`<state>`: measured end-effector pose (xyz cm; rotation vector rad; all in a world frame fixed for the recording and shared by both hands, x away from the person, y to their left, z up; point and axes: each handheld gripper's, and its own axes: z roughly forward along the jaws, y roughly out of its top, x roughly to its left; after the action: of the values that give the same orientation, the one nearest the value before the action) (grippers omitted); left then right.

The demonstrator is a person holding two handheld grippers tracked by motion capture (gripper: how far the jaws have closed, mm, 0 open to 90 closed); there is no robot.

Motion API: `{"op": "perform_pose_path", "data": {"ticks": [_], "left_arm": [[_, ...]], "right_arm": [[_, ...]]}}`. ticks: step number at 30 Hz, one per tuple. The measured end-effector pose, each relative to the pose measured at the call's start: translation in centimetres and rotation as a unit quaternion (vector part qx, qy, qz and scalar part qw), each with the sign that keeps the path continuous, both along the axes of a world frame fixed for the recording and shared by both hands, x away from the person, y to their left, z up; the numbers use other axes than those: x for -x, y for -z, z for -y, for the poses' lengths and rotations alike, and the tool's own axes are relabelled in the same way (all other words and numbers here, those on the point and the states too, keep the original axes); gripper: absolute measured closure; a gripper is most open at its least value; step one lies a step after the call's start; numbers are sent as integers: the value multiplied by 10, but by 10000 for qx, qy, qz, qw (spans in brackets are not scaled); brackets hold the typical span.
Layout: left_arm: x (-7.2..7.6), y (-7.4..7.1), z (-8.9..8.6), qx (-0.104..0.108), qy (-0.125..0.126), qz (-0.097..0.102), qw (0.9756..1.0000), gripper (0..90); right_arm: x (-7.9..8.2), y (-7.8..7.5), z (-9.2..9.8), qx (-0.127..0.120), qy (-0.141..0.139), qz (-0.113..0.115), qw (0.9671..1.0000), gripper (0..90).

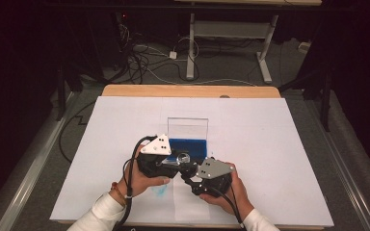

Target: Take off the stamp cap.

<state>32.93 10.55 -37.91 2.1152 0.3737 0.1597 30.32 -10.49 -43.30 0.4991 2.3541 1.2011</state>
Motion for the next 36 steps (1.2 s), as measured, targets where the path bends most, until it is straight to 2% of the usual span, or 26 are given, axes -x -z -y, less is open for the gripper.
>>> {"op": "perform_pose_path", "data": {"ticks": [4,8,11,18,29,36], "left_arm": [[1,3,0,56,9,16,10000,545],[0,3,-1,136,-3,24,9999,545],[1,4,-1,162,6,44,9999,545],[1,5,-2,171,11,12,9999,546],[1,6,-3,216,-24,3,9998,546],[-2,4,-7,265,-10,-90,9996,547]], "right_arm": [[0,0,0,16,2,-106,9999,390],[-1,-1,1,-10,10,-118,9999,390],[-1,-1,1,-66,-20,-279,9996,390],[-2,-1,2,-88,-16,-362,9993,390],[-2,-1,2,-96,-21,-411,9991,390],[-1,-3,3,-147,-30,-403,9991,391]]}}
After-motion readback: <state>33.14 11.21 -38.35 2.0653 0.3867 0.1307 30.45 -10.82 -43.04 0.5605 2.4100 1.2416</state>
